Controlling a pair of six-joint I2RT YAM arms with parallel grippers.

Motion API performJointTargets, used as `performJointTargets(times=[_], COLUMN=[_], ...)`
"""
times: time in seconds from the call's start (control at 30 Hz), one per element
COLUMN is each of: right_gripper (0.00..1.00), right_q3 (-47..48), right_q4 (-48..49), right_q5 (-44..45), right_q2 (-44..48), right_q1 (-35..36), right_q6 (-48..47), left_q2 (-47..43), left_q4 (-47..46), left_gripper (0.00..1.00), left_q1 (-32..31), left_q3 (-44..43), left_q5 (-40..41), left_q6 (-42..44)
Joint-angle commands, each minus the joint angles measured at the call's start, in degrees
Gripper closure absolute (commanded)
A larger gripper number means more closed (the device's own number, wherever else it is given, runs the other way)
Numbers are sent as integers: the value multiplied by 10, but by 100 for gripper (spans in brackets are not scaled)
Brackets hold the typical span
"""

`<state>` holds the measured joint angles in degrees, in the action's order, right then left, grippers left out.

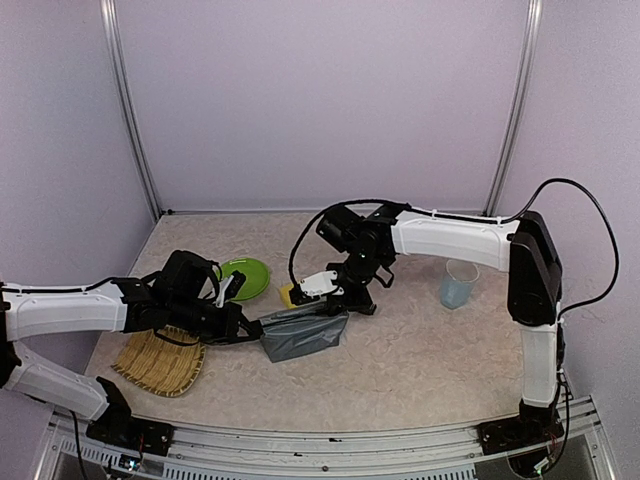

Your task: Sort the hair-cutting tools

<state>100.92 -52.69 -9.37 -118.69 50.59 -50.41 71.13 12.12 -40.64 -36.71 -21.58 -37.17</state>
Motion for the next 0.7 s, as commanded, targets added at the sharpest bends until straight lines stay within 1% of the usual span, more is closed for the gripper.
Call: performJointTargets(times=[0.0, 0.23, 0.4, 0.6, 0.63, 0.67], right_gripper=[100, 100, 100, 100, 99, 95], right_q3=[-5, -29, -41, -61, -60, -57], right_q4=[-23, -16, -9, 10, 10, 14], right_q5=[11, 39, 69, 83, 86, 90], right_q2=[8, 16, 14, 20, 18, 16], right_q1=[-7, 0, 10, 19, 21, 23], right_q6=[-4, -17, -21, -35, -34, -29], left_q2=[-4, -16, -13, -7, -7, -8], left_q4=[7, 9, 2, 1, 0, -1], left_gripper=[100, 100, 100, 100, 100, 100], left_q1=[0, 0, 0, 0, 0, 0], left_q3=[-11, -14, -13, -20, -21, -23], left_q5=[9, 7, 4, 0, -1, -2], left_q6=[7, 5, 2, 5, 6, 8])
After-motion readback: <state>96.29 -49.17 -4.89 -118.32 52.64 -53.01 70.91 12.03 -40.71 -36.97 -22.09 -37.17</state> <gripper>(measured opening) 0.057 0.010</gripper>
